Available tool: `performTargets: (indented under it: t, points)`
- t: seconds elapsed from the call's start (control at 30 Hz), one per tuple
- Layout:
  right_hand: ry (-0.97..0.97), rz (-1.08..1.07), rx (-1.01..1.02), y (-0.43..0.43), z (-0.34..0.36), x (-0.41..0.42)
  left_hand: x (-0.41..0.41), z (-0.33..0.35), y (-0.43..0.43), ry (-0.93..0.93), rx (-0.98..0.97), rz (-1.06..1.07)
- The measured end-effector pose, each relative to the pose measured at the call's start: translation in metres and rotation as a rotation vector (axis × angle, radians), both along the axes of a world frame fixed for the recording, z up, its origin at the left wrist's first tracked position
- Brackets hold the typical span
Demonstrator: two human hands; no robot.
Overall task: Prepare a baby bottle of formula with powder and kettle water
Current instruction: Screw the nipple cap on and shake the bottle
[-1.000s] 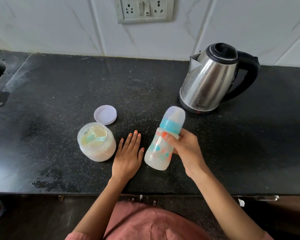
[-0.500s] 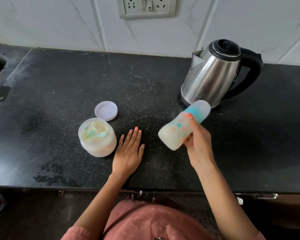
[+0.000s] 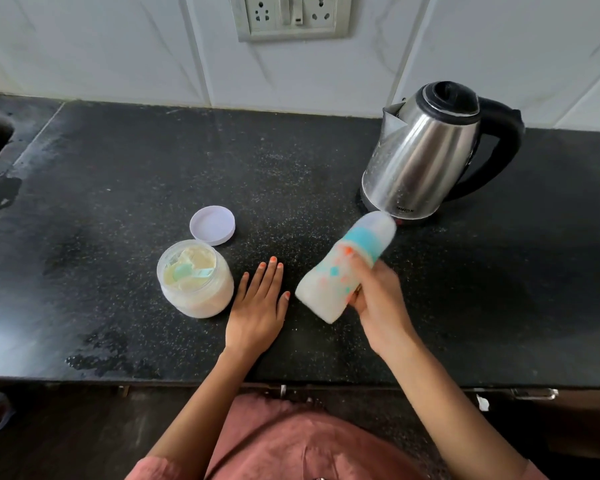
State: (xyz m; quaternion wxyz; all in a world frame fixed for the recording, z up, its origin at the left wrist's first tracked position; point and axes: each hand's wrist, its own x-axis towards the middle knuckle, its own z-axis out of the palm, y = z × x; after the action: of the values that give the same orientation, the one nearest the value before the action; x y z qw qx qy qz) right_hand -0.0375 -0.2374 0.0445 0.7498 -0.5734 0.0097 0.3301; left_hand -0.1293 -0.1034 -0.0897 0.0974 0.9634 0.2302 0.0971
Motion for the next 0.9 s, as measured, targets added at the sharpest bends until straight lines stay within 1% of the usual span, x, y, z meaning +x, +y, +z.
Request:
performTargets:
  t: [0.03, 0.07, 0.1, 0.13, 0.2, 0.23, 0.27, 0.3, 0.37, 0.4, 0.43, 0.47, 0.57, 0.6, 0.63, 0.67, 0.77, 0.8, 0.83, 0.9]
  points:
    - [-0.033, 0.089, -0.054, -0.002, -0.001, -0.006, 0.0, 0.0, 0.0, 0.003, 0.01, -0.009]
    - [-0.058, 0.129, -0.083, -0.004, -0.001, -0.008, 0.0, -0.001, 0.0, 0.005, 0.018, -0.01]
    - [-0.073, 0.111, -0.079, -0.005, -0.001, -0.005, 0.0, -0.001, 0.0, 0.008, 0.018, -0.004]
    - [-0.063, 0.047, -0.038, -0.004, 0.001, -0.001, 0.0, -0.001, 0.0, 0.009, 0.014, 0.003]
    - [0.016, -0.132, 0.086, -0.003, 0.003, 0.01, 0.0, -0.002, 0.0, 0.006, 0.004, 0.014]
    - [0.035, -0.184, 0.118, -0.002, 0.001, 0.012, 0.001, -0.001, 0.0, 0.003, 0.0, 0.014]
    - [0.027, -0.179, 0.105, -0.002, -0.001, 0.01, 0.001, -0.001, 0.0, 0.002, -0.002, 0.01]
    - [-0.005, -0.12, 0.053, -0.002, -0.004, 0.006, 0.001, 0.0, 0.0, 0.001, 0.0, 0.003]
    - [-0.123, 0.093, -0.093, -0.004, -0.011, -0.007, 0.0, -0.001, 0.001, 0.001, 0.012, -0.014]
    - [-0.172, 0.185, -0.135, -0.006, -0.012, -0.011, 0.0, -0.002, 0.001, 0.003, 0.013, -0.014]
    - [-0.193, 0.216, -0.14, -0.007, -0.011, -0.01, 0.0, -0.002, 0.001, 0.006, 0.011, -0.007]
    - [-0.173, 0.172, -0.104, -0.007, -0.009, -0.006, -0.001, -0.002, 0.001, 0.008, 0.011, 0.002]
    - [0.045, -0.156, 0.103, -0.004, -0.002, 0.012, 0.0, -0.003, 0.0, 0.015, 0.002, 0.016]
    - [0.076, -0.216, 0.135, -0.003, -0.002, 0.013, 0.0, -0.002, 0.0, 0.015, -0.005, 0.02]
    - [0.072, -0.21, 0.12, -0.002, -0.003, 0.011, 0.0, -0.002, 0.0, 0.012, -0.008, 0.021]
    - [0.038, -0.147, 0.075, -0.002, -0.006, 0.005, 0.0, -0.001, 0.0, 0.01, -0.005, 0.019]
    - [-0.137, 0.151, -0.128, -0.005, -0.012, -0.015, -0.001, -0.002, 0.001, 0.017, 0.034, -0.012]
    - [-0.166, 0.177, -0.143, -0.006, -0.012, -0.014, -0.001, -0.002, 0.001, 0.018, 0.037, -0.012]
    - [-0.165, 0.139, -0.117, -0.006, -0.01, -0.011, -0.001, -0.001, 0.001, 0.02, 0.036, -0.009]
    - [-0.045, -0.052, 0.016, -0.003, -0.006, 0.001, 0.0, -0.001, 0.0, 0.022, 0.016, 0.009]
